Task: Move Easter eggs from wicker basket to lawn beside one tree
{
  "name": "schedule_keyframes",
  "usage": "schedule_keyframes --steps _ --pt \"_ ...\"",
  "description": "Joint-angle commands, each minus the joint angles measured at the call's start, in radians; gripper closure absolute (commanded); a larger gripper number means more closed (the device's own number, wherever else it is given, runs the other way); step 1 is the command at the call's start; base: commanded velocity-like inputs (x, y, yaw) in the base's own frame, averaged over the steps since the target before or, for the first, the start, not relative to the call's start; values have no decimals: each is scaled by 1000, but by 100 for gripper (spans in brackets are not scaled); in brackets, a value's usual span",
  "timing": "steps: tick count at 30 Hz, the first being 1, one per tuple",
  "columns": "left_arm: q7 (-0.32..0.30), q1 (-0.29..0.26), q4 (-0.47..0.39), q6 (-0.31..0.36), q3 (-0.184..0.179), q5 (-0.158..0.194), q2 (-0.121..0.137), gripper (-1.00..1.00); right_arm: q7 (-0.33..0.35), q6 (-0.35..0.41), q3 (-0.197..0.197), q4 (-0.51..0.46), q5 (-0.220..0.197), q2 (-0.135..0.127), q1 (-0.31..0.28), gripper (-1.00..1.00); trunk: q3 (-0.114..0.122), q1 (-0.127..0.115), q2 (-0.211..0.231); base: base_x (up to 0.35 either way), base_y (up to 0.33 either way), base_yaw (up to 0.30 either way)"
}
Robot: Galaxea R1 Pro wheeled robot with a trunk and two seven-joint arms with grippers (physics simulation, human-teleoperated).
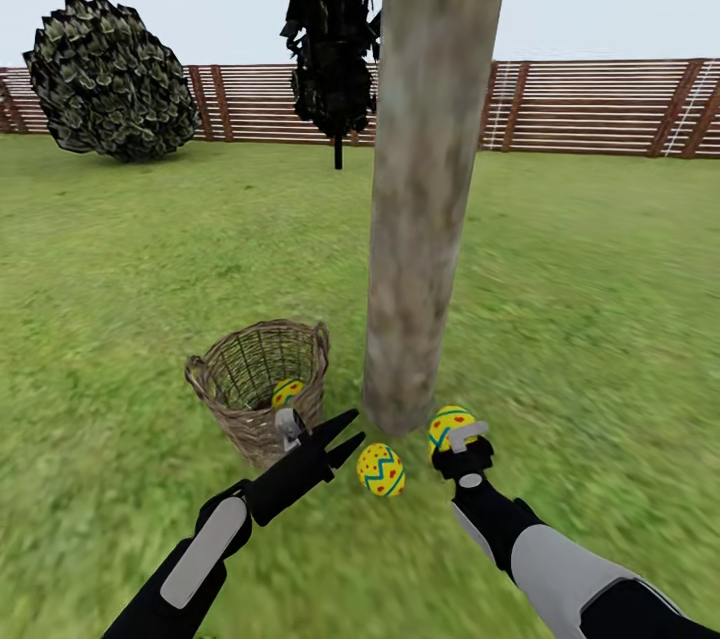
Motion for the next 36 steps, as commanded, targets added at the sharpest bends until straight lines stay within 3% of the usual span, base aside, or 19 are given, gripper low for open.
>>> schedule_keyframes --steps 1,7,13,19,32,36 --pt "1 -1 3 7 -2 10 1 -100 -7 -3 9 0 -10 -1 0 100 -1 0 0 0 -337 290" --pt "1 -1 -1 7 -1 11 1 -100 11 -5 9 0 -13 0 0 100 -1 0 0 44 -238 259" --pt "1 -1 -2 7 -1 11 1 -100 159 -3 8 2 -14 -11 0 100 -1 0 0 5 -10 19" --pt "3 -1 0 6 -2 9 -16 -100 166 -17 6 0 -16 -11 0 100 -24 2 -2 0 0 0" --pt "3 -1 4 7 -3 9 -19 -100 157 -23 5 0 -13 -8 0 100 -74 8 -5 0 0 0" --pt "-7 -1 -65 9 1 15 -10 -100 157 -49 3 2 -21 -10 0 100 -90 10 -6 0 0 0"
